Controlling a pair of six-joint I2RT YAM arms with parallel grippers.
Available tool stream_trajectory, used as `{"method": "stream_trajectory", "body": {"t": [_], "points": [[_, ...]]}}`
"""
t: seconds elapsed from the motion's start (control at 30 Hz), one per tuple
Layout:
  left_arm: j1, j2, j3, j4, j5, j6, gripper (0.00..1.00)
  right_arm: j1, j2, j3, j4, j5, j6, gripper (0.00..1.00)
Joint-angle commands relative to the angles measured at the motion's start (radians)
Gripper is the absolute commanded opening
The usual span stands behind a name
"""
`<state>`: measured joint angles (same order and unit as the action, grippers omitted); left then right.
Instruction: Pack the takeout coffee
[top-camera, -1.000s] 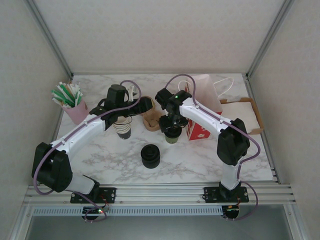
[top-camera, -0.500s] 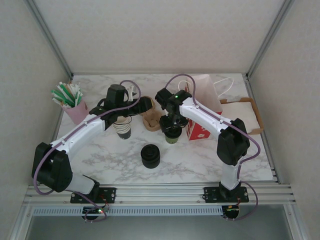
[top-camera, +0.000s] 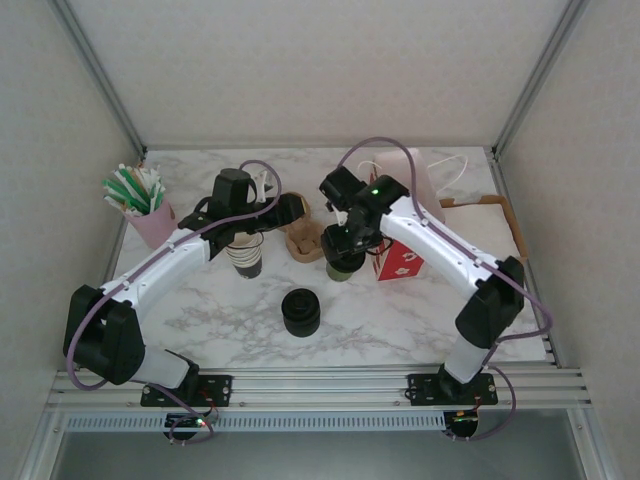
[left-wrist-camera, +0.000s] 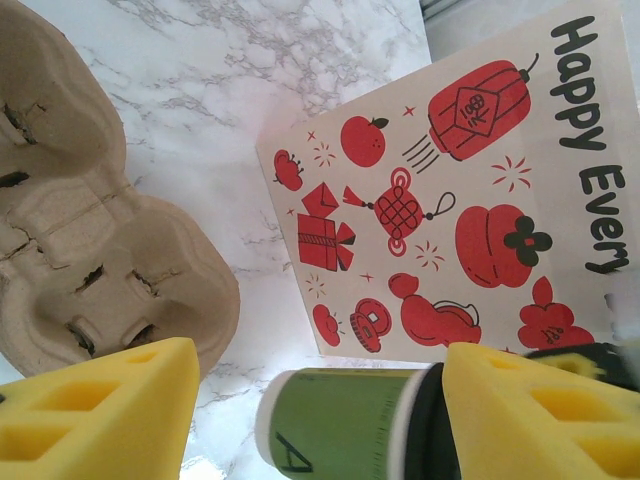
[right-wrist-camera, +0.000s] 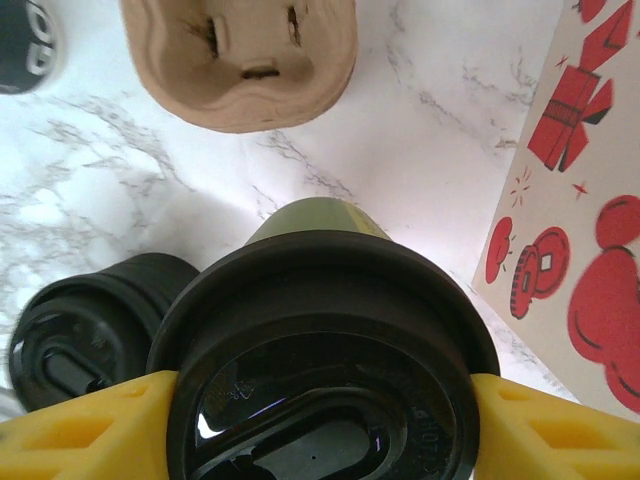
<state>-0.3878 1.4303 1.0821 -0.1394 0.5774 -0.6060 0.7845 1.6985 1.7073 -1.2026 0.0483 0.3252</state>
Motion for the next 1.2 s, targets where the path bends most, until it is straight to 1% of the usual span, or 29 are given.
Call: {"method": "stream_trajectory", "body": {"t": [0.0,0.33,0.53,0.93,1.0,1.07,1.17], "points": [[0.010,-0.028,0.016,0.012,0.007,0.015,0.65,0.009,-0.074,0.049,-0.041,-0.020,0.002,0.67],[0.010,-0.026,0.066,-0.017,0.001,0.023,0.65,0.008,-0.191,0.179,-0.083,-0.012,-0.010,0.67],[0.010,-0.015,0.105,-0.035,0.001,0.028,0.65,0.001,-0.241,0.267,-0.110,0.023,-0.016,0.65],[0.009,0.037,0.194,-0.054,0.010,0.031,0.65,-0.033,-0.355,0.356,-0.133,0.160,-0.017,0.63],[0.009,0.065,0.230,-0.056,0.015,0.034,0.65,-0.033,-0.373,0.367,-0.140,0.193,-0.017,0.63],[0.009,0.100,0.272,-0.059,0.022,0.034,0.65,-0.064,-0.382,0.378,-0.152,0.224,-0.017,0.63],[0.003,0.159,0.348,-0.062,0.029,0.034,0.65,-0.080,-0.388,0.394,-0.178,0.278,-0.016,0.63]]}}
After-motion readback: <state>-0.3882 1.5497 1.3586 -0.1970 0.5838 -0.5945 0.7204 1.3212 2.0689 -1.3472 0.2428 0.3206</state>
